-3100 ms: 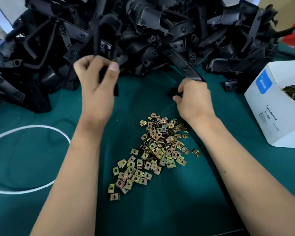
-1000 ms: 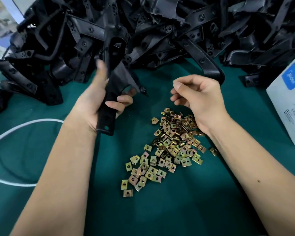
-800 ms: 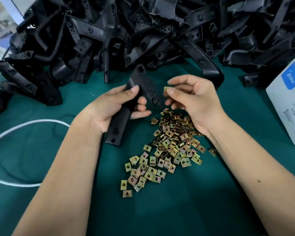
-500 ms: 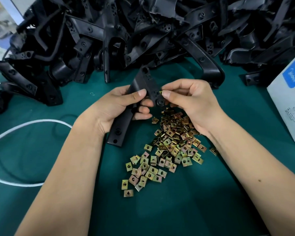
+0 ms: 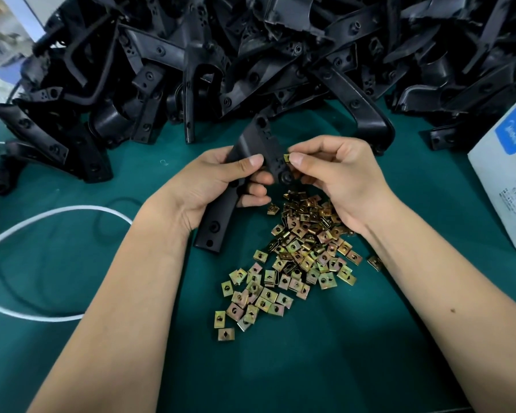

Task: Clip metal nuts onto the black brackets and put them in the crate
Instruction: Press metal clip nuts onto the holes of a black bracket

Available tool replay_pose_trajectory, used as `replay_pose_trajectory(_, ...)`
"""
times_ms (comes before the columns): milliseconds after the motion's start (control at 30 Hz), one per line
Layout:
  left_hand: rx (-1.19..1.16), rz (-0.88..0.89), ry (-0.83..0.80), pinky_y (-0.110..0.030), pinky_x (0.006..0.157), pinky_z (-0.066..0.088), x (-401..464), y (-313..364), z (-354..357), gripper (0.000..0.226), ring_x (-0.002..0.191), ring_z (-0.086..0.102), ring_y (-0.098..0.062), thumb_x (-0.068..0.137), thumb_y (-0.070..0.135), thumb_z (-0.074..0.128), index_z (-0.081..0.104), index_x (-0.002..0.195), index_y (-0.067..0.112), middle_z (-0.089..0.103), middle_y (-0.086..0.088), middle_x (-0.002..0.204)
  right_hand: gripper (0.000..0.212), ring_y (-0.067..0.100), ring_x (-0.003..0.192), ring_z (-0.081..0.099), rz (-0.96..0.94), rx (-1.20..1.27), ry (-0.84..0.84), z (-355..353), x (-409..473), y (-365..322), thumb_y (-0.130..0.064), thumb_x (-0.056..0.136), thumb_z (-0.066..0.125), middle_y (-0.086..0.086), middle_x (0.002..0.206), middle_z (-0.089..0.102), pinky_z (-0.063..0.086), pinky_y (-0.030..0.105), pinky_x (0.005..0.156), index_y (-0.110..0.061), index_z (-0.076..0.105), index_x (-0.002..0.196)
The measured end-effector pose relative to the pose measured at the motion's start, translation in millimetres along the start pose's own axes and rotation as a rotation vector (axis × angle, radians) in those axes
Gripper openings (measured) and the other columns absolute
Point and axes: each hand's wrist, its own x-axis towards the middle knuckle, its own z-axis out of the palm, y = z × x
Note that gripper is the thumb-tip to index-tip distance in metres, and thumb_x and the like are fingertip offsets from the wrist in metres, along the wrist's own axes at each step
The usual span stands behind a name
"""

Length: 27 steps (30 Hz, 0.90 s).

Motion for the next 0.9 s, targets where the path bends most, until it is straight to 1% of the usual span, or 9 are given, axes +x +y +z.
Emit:
replay_pose_trajectory(100,-0.008,0.001,0.01,-0.032,0.068,0.063,0,0,1,0.032,0.061,0.066,-0.013,0.086,0.018,0.067,0.065,0.115,0.006,0.073,-0.007,0.078,0.013,0.019,0.08,0.069,0.025,0.02,-0.027,0,0,-3,0.001,0.089,0.074,0.008,0.083,0.076,0.055,0.034,0.08,-0.011,0.078,0.09)
replay_pose_trajectory(200,0.0,-0.008,0.002,-0.033,0.07,0.064,-1,0,1,0.028,0.063,0.068,-0.014,0.093,0.014,0.063,0.065,0.119,0.004,0.073,-0.008,0.079,0.016,0.021,0.081,0.068,0.04,0.02,-0.054,1,-1,-4,0.004,0.089,0.072,0.009,0.083,0.075,0.055,0.034,0.081,-0.011,0.077,0.089)
replay_pose_trajectory(367,0.023,0.005,0.024,-0.033,0.071,0.064,-2,-1,4,0.022,0.064,0.069,-0.015,0.099,0.011,0.06,0.065,0.117,0.002,0.073,-0.008,0.079,0.015,0.016,0.078,0.069,0.031,-0.008,-0.037,0,-2,-6,0.004,0.089,0.073,0.005,0.081,0.076,0.056,0.029,0.078,-0.011,0.076,0.089)
replay_pose_trajectory(467,0.044,0.018,0.047,-0.031,0.069,0.064,-1,-2,6,0.019,0.064,0.069,-0.015,0.1,0.011,0.06,0.066,0.115,0.001,0.074,-0.008,0.078,0.015,0.017,0.079,0.069,0.023,-0.038,-0.005,1,-2,-6,0.004,0.088,0.074,0.006,0.082,0.076,0.057,0.031,0.08,-0.011,0.077,0.088)
replay_pose_trajectory(567,0.05,0.024,0.05,-0.03,0.068,0.063,0,-3,7,0.02,0.064,0.069,-0.014,0.1,0.012,0.061,0.066,0.114,0.0,0.074,-0.007,0.078,0.014,0.018,0.08,0.069,0.065,0.004,-0.003,2,-2,-6,0.004,0.088,0.073,0.007,0.083,0.075,0.056,0.032,0.082,-0.009,0.076,0.088)
replay_pose_trajectory(700,0.031,0.031,0.022,-0.03,0.069,0.063,-1,-2,7,0.022,0.063,0.067,-0.012,0.097,0.015,0.063,0.067,0.115,0.004,0.074,-0.006,0.079,0.015,0.024,0.086,0.064,0.137,0.099,-0.051,0,-2,-11,0.003,0.09,0.07,0.012,0.09,0.072,0.055,0.03,0.079,-0.011,0.076,0.086)
replay_pose_trajectory(733,0.036,0.034,0.02,-0.03,0.069,0.063,-1,-2,7,0.021,0.062,0.067,-0.012,0.097,0.015,0.062,0.067,0.115,0.005,0.074,-0.006,0.079,0.015,0.025,0.088,0.064,0.151,0.109,-0.059,-2,-2,-12,0.003,0.09,0.07,0.014,0.092,0.072,0.055,0.03,0.079,-0.011,0.075,0.089)
replay_pose_trajectory(833,0.063,0.04,0.01,-0.028,0.067,0.062,-1,-3,9,0.019,0.061,0.065,-0.011,0.099,0.015,0.061,0.067,0.114,0.006,0.074,-0.004,0.078,0.019,0.022,0.088,0.067,0.2,0.11,-0.083,-7,-2,-13,0.002,0.092,0.068,0.017,0.1,0.072,0.056,0.027,0.077,-0.008,0.074,0.107)
replay_pose_trajectory(900,0.074,0.046,0.008,-0.026,0.065,0.061,-2,-2,10,0.016,0.06,0.064,-0.01,0.099,0.015,0.061,0.066,0.113,0.008,0.074,-0.004,0.079,0.016,0.019,0.086,0.068,0.234,0.105,-0.102,-9,-2,-14,-0.001,0.093,0.067,0.017,0.101,0.073,0.055,0.026,0.073,-0.005,0.075,0.107)
